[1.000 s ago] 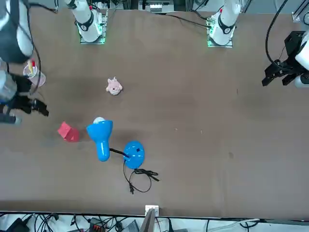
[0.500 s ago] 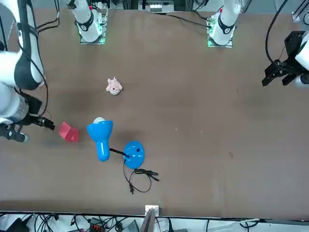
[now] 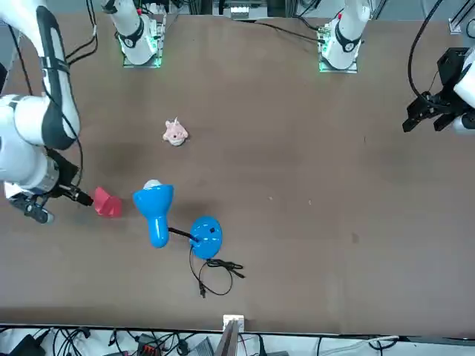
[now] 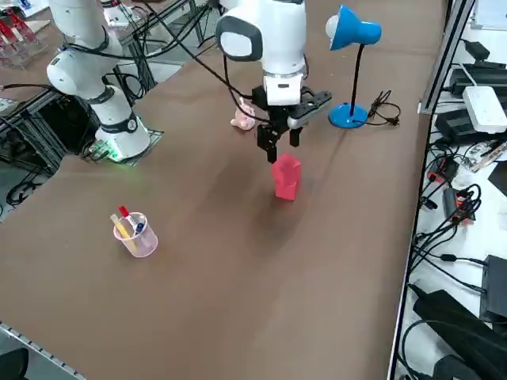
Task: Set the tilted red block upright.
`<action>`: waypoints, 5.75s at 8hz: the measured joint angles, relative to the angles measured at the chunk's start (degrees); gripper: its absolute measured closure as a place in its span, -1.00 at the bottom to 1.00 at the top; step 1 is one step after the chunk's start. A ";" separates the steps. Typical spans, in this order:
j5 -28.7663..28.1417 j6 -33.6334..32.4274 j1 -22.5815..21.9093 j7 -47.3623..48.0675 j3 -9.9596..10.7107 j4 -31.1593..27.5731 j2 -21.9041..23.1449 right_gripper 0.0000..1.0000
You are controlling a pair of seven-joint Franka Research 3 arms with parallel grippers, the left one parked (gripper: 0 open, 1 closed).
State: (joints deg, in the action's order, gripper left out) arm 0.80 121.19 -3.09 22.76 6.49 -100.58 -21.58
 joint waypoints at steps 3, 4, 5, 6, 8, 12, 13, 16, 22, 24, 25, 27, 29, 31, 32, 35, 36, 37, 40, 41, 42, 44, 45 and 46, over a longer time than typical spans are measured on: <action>-4.73 0.30 -0.20 0.45 0.07 -1.29 0.02 -1.00; -4.91 0.44 -0.12 0.50 0.15 -1.58 0.03 -1.00; -5.07 1.33 -0.06 0.93 0.22 -2.06 0.04 -1.00; -5.10 2.58 -0.04 2.25 0.25 -2.58 0.05 -1.00; -5.11 4.56 -0.04 4.58 0.25 -3.48 0.05 -1.00; -5.12 11.21 -0.22 6.25 0.20 -7.86 0.01 -1.00; -5.12 11.47 -0.22 6.30 0.20 -8.04 0.02 -1.00; -5.12 12.69 -0.22 6.39 0.19 -8.28 -0.36 -1.00; -5.12 13.67 -0.30 6.40 0.05 -8.30 -1.44 -1.00; -5.12 13.97 -0.30 6.40 0.05 -8.31 -1.93 -1.00; -5.12 14.13 -0.30 6.40 0.05 -8.32 -2.28 -1.00; -5.12 14.32 -0.30 6.40 0.05 -8.33 -2.95 -1.00; -5.12 14.65 -0.30 6.40 0.05 -8.35 -3.76 -0.98; -5.12 15.12 -0.31 6.39 0.03 -8.33 -4.21 -0.79; -5.11 15.12 -0.31 6.03 0.03 -8.27 -4.14 -0.71; -5.02 14.56 -0.26 -5.81 0.07 -7.59 -2.54 -0.54; -5.02 14.21 -0.25 -11.20 0.08 -7.38 -2.16 -0.54; -5.02 14.13 -0.26 -16.33 0.07 -7.35 -1.95 -0.54; -5.09 12.76 -0.27 -25.84 0.06 -7.15 -1.95 -0.44; -5.09 12.57 -0.27 -26.43 0.06 -7.14 -1.98 -0.44; -5.09 12.51 -0.27 -26.62 0.06 -7.14 -2.02 -0.44; -5.09 12.44 -0.26 -26.81 0.06 -7.13 -2.05 -0.44; -5.09 12.40 -0.21 -27.01 0.06 -7.12 -2.13 -0.44; -5.09 12.40 -0.11 -27.40 0.08 -6.99 -2.45 -0.44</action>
State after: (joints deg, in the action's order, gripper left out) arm -4.29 133.59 -3.20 -4.64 6.56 -107.56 -24.03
